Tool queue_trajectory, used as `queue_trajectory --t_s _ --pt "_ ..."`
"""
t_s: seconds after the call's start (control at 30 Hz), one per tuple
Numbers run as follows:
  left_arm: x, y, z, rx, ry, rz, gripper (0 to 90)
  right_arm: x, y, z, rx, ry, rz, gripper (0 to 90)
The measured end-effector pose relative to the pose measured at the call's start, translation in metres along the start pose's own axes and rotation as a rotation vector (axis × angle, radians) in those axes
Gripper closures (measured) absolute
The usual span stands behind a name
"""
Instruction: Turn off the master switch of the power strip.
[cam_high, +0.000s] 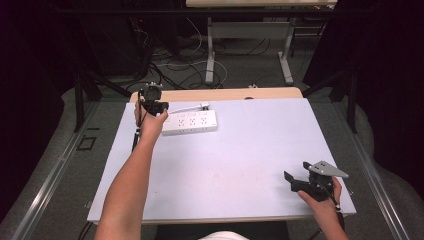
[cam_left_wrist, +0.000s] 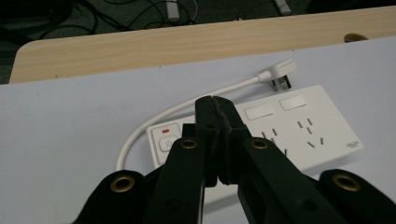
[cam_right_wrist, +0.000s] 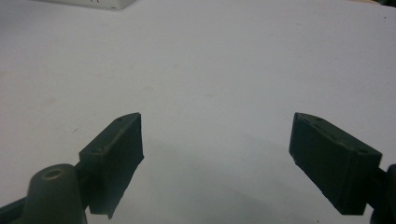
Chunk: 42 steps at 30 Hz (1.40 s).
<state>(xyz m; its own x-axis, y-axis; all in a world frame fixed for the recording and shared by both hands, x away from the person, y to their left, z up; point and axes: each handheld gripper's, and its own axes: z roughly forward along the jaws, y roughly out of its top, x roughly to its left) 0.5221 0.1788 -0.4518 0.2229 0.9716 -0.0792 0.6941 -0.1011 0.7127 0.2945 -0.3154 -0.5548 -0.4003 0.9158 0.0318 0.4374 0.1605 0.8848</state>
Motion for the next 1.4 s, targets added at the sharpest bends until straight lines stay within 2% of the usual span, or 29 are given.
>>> queue_trajectory --t_s 0.27,0.3,0.43,0.5,0.63,0.7,0.8,0.87,0.93,1.0,1.23,1.27,1.4 --pt "0.008 -0.002 0.009 0.018 0.021 -0.024 90.0 -0.001 0.000 0.000 -0.001 0.000 -0.004 16.8" --pt "0.009 -0.001 0.009 0.026 0.021 -0.029 90.0 0.001 -0.001 -0.001 0.004 0.003 0.009 16.8" --pt "0.012 -0.002 0.014 0.020 0.020 -0.050 90.0 0.000 0.000 -0.002 0.006 0.002 0.011 16.8" --pt "0.013 -0.003 0.018 0.028 0.023 -0.046 90.0 -0.001 0.000 -0.002 0.001 0.001 -0.004 16.8" --pt "0.017 -0.004 0.026 0.037 0.026 -0.043 90.0 -0.001 0.000 -0.002 -0.007 -0.006 0.010 16.8" --pt "0.018 -0.005 0.030 0.044 0.025 -0.057 90.0 -0.001 0.000 -0.002 -0.017 -0.006 0.010 16.8" --pt "0.019 -0.006 0.036 0.052 0.016 -0.058 90.0 0.000 0.000 -0.002 -0.010 0.006 0.021 16.8" --pt "0.021 -0.006 0.038 0.054 0.009 -0.052 90.0 -0.001 0.000 -0.002 0.001 0.001 0.009 16.8" --pt "0.021 -0.007 0.042 0.048 0.005 -0.067 90.0 -0.001 0.000 -0.002 0.001 0.002 0.006 16.8" --pt "0.022 -0.007 0.045 0.062 0.002 -0.070 90.0 0.000 0.000 -0.002 -0.005 0.009 0.022 16.8" --pt "0.025 -0.011 0.054 0.093 0.006 -0.083 90.0 -0.002 0.000 -0.003 -0.011 0.005 0.014 16.8" --pt "0.024 -0.011 0.055 0.108 0.006 -0.078 90.0 -0.002 0.000 -0.002 -0.010 0.008 0.013 16.8" --pt "0.022 -0.014 0.062 0.120 0.009 -0.071 90.0 -0.001 0.001 -0.003 -0.011 0.006 0.013 16.8"
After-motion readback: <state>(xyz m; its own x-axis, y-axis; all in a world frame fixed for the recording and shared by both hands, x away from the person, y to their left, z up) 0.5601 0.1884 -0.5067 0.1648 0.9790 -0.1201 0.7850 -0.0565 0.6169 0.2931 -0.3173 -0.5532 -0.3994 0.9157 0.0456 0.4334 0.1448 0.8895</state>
